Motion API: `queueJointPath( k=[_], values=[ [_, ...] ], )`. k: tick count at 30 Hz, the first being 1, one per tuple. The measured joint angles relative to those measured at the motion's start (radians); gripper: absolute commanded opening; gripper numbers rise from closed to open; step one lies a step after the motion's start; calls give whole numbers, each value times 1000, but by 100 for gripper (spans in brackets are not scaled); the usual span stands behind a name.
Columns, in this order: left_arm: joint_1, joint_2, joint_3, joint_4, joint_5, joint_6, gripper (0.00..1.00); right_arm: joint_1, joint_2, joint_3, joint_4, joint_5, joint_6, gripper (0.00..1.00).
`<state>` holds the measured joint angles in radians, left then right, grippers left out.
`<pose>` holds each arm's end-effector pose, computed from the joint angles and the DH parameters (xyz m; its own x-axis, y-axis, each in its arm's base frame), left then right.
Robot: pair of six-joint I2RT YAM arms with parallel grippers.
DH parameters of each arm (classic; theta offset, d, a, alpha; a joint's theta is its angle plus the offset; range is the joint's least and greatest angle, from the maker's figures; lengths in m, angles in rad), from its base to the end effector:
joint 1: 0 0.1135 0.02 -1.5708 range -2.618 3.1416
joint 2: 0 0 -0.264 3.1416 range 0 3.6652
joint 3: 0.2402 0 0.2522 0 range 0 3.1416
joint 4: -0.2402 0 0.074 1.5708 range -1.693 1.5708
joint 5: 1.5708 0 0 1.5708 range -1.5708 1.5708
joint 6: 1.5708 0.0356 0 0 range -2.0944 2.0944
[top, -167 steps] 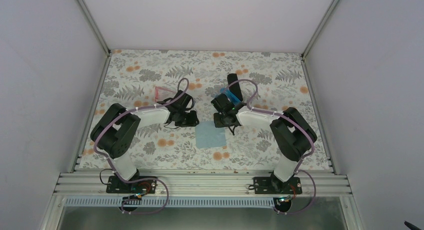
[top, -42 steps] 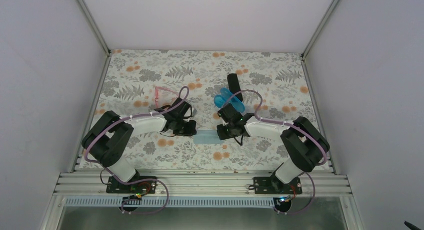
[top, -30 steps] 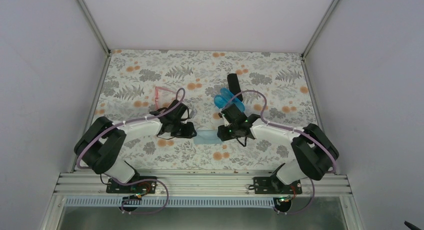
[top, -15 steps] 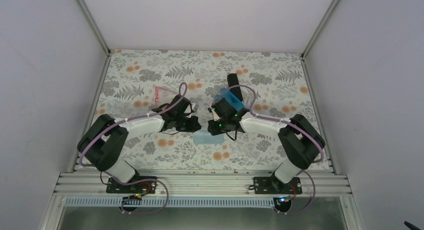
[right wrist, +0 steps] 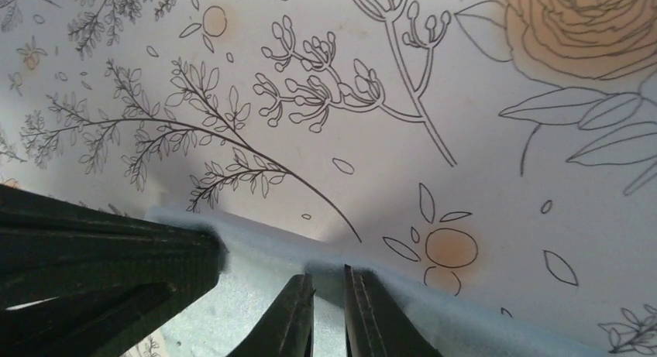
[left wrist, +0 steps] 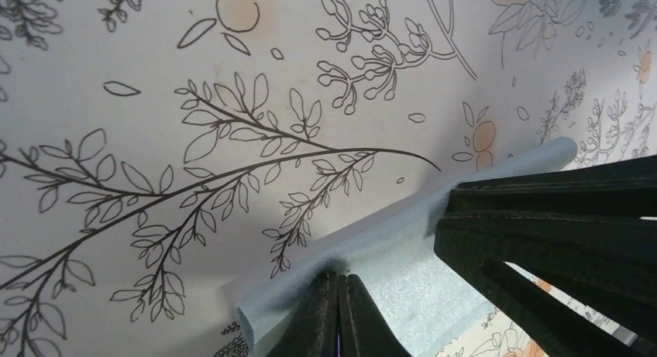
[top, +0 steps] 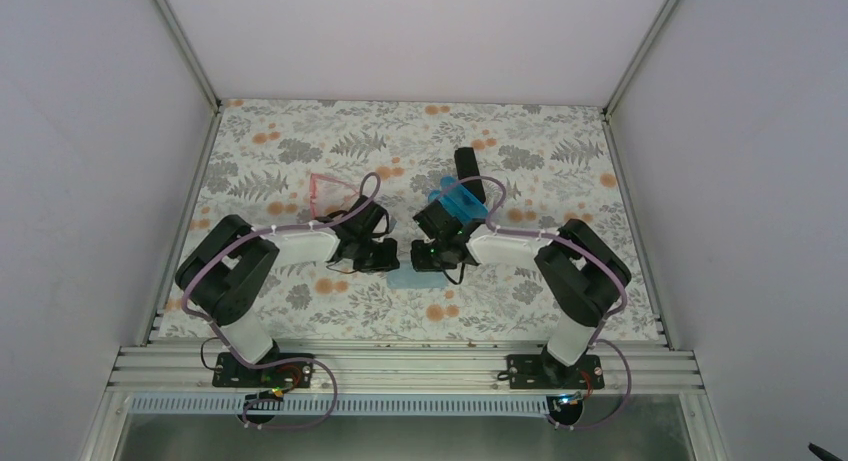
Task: Organize the sunglasses
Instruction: Fold the glasses cleaning cloth at the center of the board.
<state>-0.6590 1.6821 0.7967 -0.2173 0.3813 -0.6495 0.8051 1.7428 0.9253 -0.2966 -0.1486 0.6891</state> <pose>0.2284 -0.1936 0.1287 -0.9859 0.0536 -0.1585 0.1316 0.8330 -0.5374 0.2212 0.2377 0.1379 -0.9622 -0.0935 -0.2559 -0.1897 0.9041 0.3830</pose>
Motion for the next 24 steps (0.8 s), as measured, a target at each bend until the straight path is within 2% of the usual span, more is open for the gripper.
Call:
queueJointPath(
  k=[5,14,18,22,24],
  values=[
    [-8,0,14,-25,-36,-30,3,13,-10,-2,-19,82,75,18],
    [-11,-2,26,-52,-64,-43,5,12,-81,-49,-131,277,137,32],
    [-11,-8,26,-57,-66,-41,14,10,-98,-57,-234,371,145,38],
    [-11,-41,26,-89,-71,-44,28,12,-121,-57,-295,400,135,47],
    [-11,-72,26,-114,-86,-51,31,19,-145,-56,-308,399,126,50]
  ],
)
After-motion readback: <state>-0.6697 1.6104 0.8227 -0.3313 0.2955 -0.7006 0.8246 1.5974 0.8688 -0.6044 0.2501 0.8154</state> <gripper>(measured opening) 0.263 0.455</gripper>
